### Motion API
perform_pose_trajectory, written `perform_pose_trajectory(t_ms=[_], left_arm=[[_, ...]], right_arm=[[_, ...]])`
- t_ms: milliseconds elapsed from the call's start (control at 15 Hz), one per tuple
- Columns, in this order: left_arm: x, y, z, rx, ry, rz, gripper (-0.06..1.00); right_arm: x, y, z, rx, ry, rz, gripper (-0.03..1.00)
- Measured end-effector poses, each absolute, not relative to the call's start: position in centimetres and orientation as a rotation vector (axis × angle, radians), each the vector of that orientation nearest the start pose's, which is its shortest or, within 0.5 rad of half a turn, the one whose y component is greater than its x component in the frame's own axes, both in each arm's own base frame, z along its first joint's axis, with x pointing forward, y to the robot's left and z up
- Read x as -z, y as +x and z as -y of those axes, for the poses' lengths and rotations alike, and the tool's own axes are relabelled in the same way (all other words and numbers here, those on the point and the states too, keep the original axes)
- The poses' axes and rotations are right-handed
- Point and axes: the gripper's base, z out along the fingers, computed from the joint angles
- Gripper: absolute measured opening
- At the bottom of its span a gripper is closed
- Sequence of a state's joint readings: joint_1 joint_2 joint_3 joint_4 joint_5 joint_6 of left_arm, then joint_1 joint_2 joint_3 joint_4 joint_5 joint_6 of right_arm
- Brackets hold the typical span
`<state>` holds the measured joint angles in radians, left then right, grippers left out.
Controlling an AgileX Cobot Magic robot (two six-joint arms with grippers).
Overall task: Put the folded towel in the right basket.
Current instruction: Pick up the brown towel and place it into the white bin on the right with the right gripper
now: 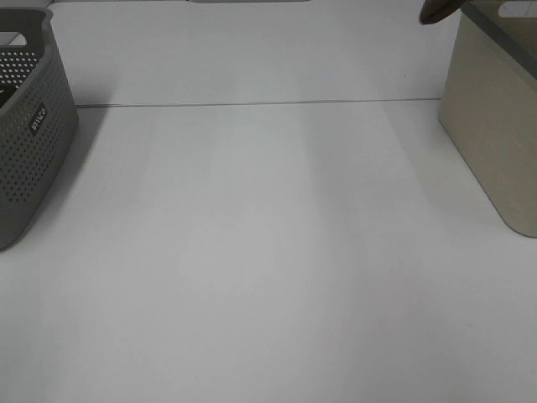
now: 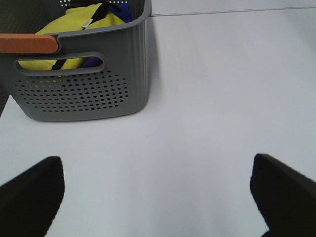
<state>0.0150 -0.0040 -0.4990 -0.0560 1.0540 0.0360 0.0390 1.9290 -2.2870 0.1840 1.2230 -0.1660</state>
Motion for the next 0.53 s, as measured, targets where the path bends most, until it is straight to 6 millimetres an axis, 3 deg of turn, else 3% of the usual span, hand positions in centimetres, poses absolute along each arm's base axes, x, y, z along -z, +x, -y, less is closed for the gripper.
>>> perform_pose_trajectory(t_ms=[133,267,533], left_arm=[[-27.8,-0.5,0.5,0.035,0.024,-2.033,0.97],[-27.8,-0.5,0.5,0.035,0.024,-2.033,0.97],[-27.8,-0.5,0.5,0.035,0.024,-2.033,0.97]], right_arm=[[-44.6,40.6,1.2,-0.120,-0.109,-2.323,0.07],[-43.3,40.2,4.3,-0.087,-0.010,-2.378,0.07],[-36.6,41.0,7.3,-0.076,0.097,-2.596,0.07]])
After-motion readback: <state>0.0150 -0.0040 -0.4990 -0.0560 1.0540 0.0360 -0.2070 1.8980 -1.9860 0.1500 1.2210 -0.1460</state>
